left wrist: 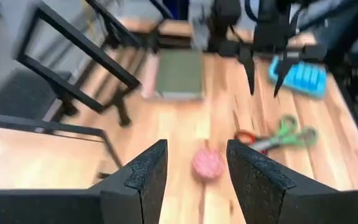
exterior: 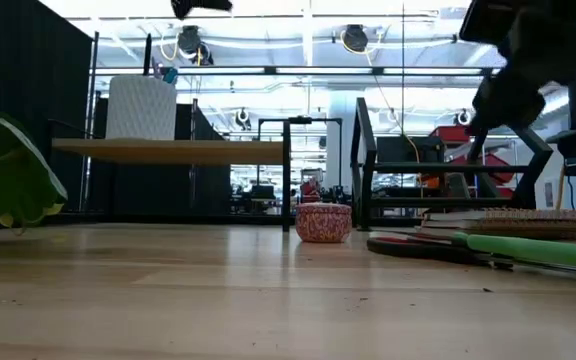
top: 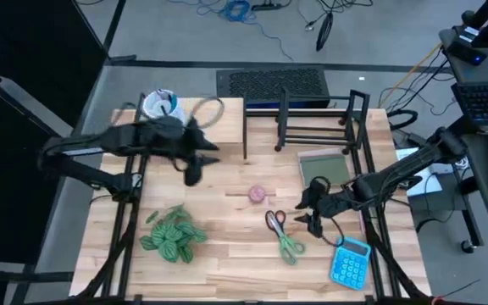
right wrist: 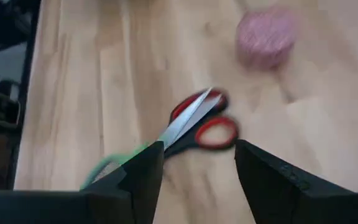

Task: Stock shelves
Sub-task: Put the green scissors into the white pen holder

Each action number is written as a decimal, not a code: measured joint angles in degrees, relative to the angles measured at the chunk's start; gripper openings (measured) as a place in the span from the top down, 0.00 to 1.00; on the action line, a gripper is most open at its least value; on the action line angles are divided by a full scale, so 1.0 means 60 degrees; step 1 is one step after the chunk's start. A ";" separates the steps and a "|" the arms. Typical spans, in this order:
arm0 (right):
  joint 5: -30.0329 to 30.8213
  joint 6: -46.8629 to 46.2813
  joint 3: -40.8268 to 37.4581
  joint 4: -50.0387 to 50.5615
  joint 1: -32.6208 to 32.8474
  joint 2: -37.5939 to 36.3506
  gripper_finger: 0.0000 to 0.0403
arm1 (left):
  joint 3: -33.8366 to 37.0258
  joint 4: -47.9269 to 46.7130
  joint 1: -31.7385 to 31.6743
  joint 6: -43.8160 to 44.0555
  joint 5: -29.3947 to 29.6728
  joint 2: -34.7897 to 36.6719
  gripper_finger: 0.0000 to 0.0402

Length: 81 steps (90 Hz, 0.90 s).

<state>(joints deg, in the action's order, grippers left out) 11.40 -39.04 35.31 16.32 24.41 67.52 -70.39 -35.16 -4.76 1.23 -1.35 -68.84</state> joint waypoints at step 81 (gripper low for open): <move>-0.0957 -0.1694 -0.0004 -0.3408 0.0847 0.3815 0.51 | -0.0001 0.4648 0.2806 0.1252 0.0267 -0.6924 0.62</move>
<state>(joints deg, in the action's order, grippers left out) 5.66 -49.21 35.29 -4.13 29.50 90.41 -70.39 -7.27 12.08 8.75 0.25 -110.39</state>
